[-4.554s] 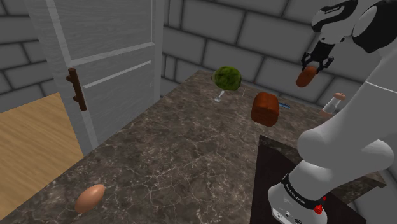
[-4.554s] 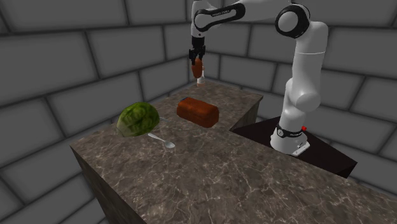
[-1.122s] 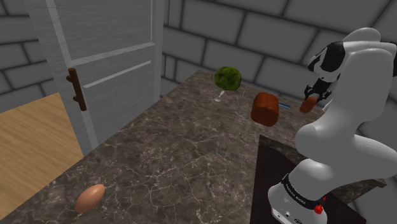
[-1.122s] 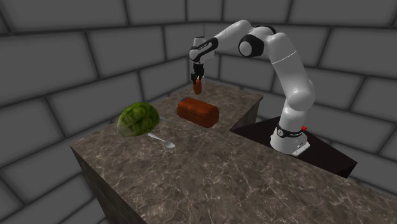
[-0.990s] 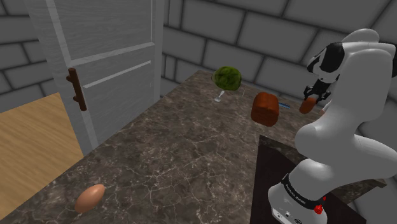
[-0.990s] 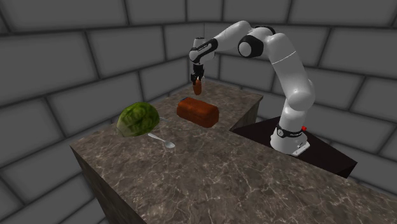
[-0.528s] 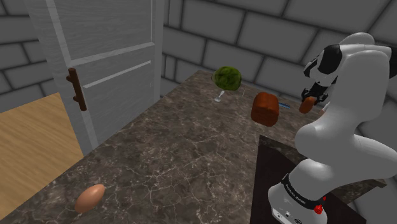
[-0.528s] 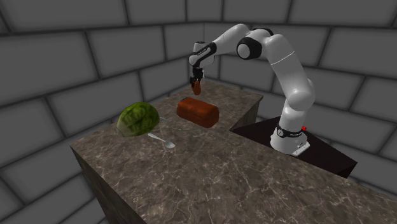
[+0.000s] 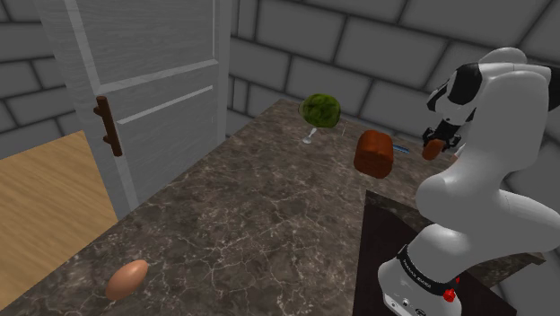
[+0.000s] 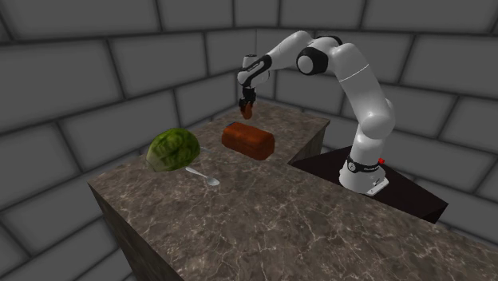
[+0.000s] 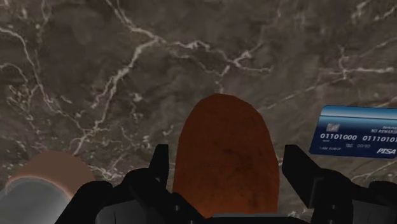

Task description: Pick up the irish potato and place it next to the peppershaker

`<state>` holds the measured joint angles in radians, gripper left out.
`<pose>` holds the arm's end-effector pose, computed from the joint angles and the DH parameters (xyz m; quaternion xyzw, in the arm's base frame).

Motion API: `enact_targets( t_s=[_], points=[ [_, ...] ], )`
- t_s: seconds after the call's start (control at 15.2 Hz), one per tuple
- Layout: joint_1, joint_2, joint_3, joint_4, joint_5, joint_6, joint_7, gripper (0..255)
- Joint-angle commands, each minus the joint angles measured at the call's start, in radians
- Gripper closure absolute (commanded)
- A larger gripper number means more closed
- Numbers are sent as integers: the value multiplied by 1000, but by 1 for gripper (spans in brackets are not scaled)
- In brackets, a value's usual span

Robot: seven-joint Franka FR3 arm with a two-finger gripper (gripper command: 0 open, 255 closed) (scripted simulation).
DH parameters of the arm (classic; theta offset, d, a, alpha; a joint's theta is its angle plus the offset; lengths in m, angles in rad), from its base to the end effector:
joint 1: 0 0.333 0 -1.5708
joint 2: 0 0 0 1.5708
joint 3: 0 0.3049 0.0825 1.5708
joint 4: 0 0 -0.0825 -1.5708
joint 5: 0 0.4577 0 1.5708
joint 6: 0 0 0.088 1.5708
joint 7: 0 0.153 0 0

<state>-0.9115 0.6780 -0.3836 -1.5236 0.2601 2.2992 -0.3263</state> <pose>0.2560 -0.7398 0.2020 0.8670 -0.4923 0.0434 0.0635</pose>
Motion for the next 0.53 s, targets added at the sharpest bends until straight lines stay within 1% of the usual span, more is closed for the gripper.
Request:
enact_targets(
  t_s=[0.0,0.2,0.26,0.46],
  points=[
    [3,0,-1,-16,-2,0,2,0],
    [3,5,0,-9,-1,-1,4,0],
    [-5,14,1,15,0,-16,1,0],
    [12,-52,-17,10,-23,-75,13,0]
  ],
)
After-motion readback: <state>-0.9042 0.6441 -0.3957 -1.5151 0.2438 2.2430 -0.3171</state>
